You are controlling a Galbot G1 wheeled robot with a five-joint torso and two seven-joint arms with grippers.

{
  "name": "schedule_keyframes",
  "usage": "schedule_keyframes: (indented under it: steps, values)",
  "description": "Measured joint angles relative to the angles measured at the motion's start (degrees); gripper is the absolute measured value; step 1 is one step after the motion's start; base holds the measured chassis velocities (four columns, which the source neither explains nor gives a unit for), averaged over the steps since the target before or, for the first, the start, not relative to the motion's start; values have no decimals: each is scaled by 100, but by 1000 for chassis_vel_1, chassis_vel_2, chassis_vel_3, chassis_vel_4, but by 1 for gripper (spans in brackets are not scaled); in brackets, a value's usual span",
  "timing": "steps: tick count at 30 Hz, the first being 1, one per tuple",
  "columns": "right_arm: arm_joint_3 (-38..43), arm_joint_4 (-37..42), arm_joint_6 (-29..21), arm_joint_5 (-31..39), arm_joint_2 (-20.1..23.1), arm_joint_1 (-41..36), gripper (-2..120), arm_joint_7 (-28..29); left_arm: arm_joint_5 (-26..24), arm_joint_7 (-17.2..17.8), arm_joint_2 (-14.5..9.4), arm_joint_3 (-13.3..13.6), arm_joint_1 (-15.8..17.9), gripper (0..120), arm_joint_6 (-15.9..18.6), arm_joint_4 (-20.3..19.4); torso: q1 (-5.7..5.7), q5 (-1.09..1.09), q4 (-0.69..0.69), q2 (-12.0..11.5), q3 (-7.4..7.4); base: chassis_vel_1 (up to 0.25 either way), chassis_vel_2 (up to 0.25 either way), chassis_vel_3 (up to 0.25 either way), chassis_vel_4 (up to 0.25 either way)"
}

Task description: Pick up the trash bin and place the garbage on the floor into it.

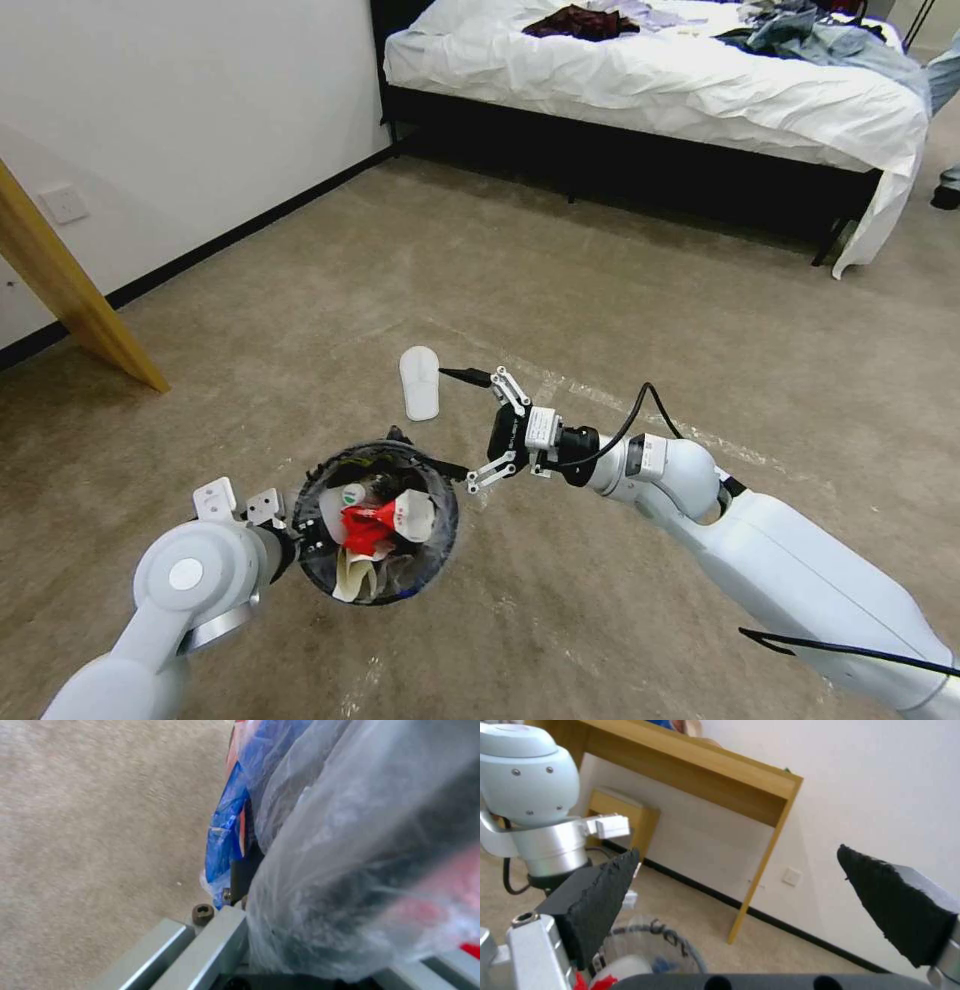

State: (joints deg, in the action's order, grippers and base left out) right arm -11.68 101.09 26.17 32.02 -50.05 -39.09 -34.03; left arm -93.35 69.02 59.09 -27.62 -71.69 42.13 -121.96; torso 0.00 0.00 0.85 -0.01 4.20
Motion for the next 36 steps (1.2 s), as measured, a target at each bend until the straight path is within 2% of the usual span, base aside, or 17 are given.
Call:
schedule_keyframes:
  steps: [3,11,17,22,26,32,34,36]
  values:
    - [17,-116,67,-84,-30,-103,100,171,292,-52,67,-39,-2,0,0,114,0,0,1,0,0,0,0,0,0]
    - [29,-368,129,-228,-138,-202,100,399,545,-88,165,-90,-25,0,0,166,0,0,1,1,0,0,0,0,0]
    - [46,-584,153,-283,-227,-211,100,426,634,-127,156,-300,-117,0,0,105,0,0,-1,1,0,0,0,0,0]
    - [95,-669,161,-306,-245,-226,100,437,349,-60,71,-488,-123,0,0,-89,0,0,1,1,0,0,0,0,0]
    - [126,-704,161,-311,-253,-252,100,494,271,-30,49,-533,-126,0,0,-182,0,0,0,1,0,0,0,0,0]
    - [218,-704,142,-311,-274,-332,100,799,104,65,-38,-667,-210,0,1,-649,0,0,0,1,0,0,0,0,0]
    - [253,-701,125,-311,-267,-341,100,936,-311,301,-111,-712,-215,0,0,-990,0,1,0,2,0,0,0,0,0]
    - [255,-701,124,-311,-266,-341,100,939,-339,318,-117,-712,-215,0,1,-1009,0,1,0,2,0,0,0,0,0]
